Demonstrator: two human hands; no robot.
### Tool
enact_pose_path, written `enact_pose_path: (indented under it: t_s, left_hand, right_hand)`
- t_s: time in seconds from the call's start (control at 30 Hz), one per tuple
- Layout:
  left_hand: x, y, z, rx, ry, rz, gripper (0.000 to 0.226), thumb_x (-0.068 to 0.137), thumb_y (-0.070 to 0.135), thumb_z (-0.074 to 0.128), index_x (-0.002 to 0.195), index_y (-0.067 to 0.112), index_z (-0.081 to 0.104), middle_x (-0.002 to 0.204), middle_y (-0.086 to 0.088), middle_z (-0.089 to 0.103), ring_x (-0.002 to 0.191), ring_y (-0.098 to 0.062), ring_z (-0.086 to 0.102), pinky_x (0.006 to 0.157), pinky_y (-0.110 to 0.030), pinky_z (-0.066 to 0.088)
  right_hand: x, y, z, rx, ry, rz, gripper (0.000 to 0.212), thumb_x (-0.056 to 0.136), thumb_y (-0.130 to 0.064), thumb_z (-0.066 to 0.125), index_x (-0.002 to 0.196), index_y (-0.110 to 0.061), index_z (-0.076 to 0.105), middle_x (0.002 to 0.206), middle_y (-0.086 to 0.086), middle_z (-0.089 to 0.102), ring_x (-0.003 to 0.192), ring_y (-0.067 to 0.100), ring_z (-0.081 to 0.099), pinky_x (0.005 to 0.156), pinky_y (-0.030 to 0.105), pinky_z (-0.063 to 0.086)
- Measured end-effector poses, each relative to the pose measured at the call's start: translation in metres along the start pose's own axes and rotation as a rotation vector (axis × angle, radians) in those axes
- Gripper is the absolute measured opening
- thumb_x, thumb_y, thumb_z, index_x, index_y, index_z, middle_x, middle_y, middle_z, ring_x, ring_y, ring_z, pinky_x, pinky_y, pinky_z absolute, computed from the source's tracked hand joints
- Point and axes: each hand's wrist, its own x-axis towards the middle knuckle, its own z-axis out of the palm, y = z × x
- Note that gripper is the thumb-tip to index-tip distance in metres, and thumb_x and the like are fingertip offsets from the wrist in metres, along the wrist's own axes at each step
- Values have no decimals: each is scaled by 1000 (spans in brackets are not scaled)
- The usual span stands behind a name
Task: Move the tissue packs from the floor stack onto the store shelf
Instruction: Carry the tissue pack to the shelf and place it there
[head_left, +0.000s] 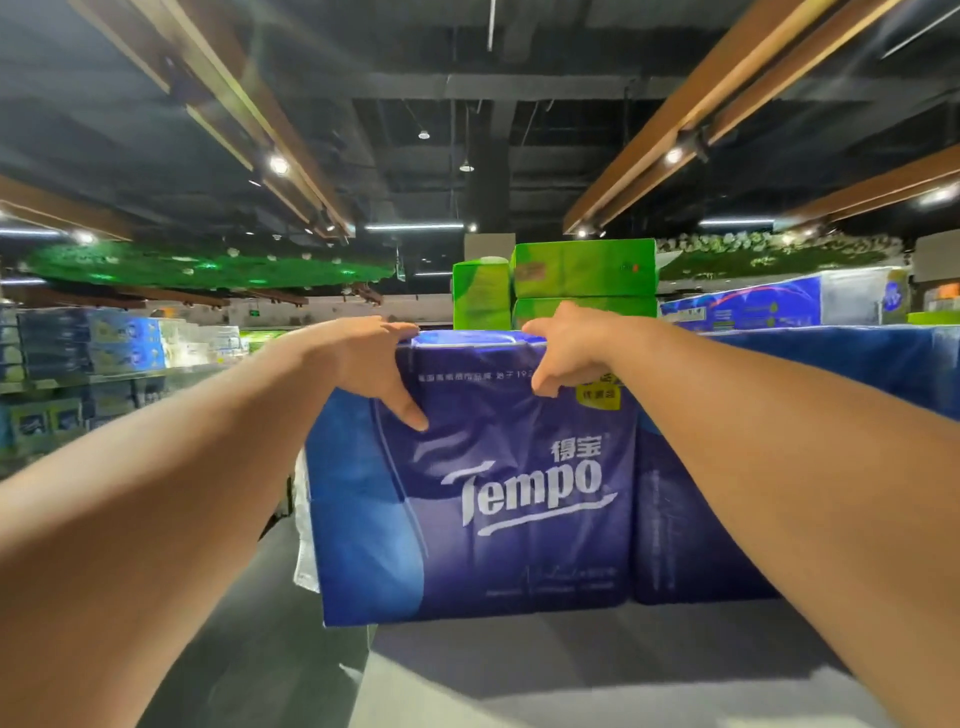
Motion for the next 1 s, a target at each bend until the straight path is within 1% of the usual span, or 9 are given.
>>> enact_pose_path:
  t_s: [0.1,0.23,0.33,0.4,0.47,0.53,0.6,0.73,1.0]
  left_hand:
    - [18,-1,8,-13,-25,-16,132,39,79,84,152,37,32,147,6,52,129,-26,52,105,-40,44]
    - [36,-5,17,44,47,7,109,32,88,77,126,38,55,116,8,67,102,-24,61,82,-35,49]
    - [36,-12,21,39,82,22,104,20,98,65,107,40,60,101,11,67,91,-21,61,75,-37,51]
    - [30,-13,24,65,147,-3,110,17,102,58,107,39,59,104,9,64,97,-23,58,79,-41,51]
    - [23,-10,27,173,262,-69,127,16,106,50,122,36,51,119,3,58,117,-29,48,95,-57,43]
    - [13,-1,31,240,333,-142,144,23,104,53,145,32,31,140,-4,46,137,-37,29,107,-73,23]
    - [0,9,36,201,345,-185,145,38,98,62,156,29,13,154,-8,31,146,-40,13,110,-76,12]
    - [-39,29,40,152,330,-175,126,65,85,64,159,34,-4,167,-5,7,152,-37,-4,114,-72,4]
    - [-166,60,24,219,299,-290,109,76,78,57,158,34,1,164,-6,13,150,-38,4,114,-68,13]
  right_hand:
    - [14,2,6,1,36,0,98,77,-43,73,158,-25,20,149,10,47,135,38,44,115,57,24]
    - [27,8,10,103,-15,-11,93,78,-78,62,149,-23,38,148,6,49,128,30,50,99,43,43]
    - [30,11,15,60,30,-50,93,70,-93,51,136,-27,50,140,3,56,115,27,53,85,37,41]
    - [28,11,18,21,80,-64,91,64,-99,45,124,-31,55,133,1,59,108,23,52,87,40,42]
    - [24,11,22,-87,175,-53,99,61,-103,35,127,-33,55,138,3,54,131,30,43,109,57,32]
    - [15,6,31,-173,297,-1,106,67,-100,31,145,-29,43,154,9,38,151,36,14,117,66,2]
    - [-1,-5,37,-175,379,50,101,78,-91,36,153,-24,30,161,14,25,154,37,1,118,66,-6]
    - [-46,-31,48,-85,414,24,80,95,-69,44,155,-20,25,163,15,19,153,38,2,120,64,-4]
    - [-161,-65,56,56,314,-131,60,99,-59,44,143,-18,41,150,13,36,145,38,20,119,62,6]
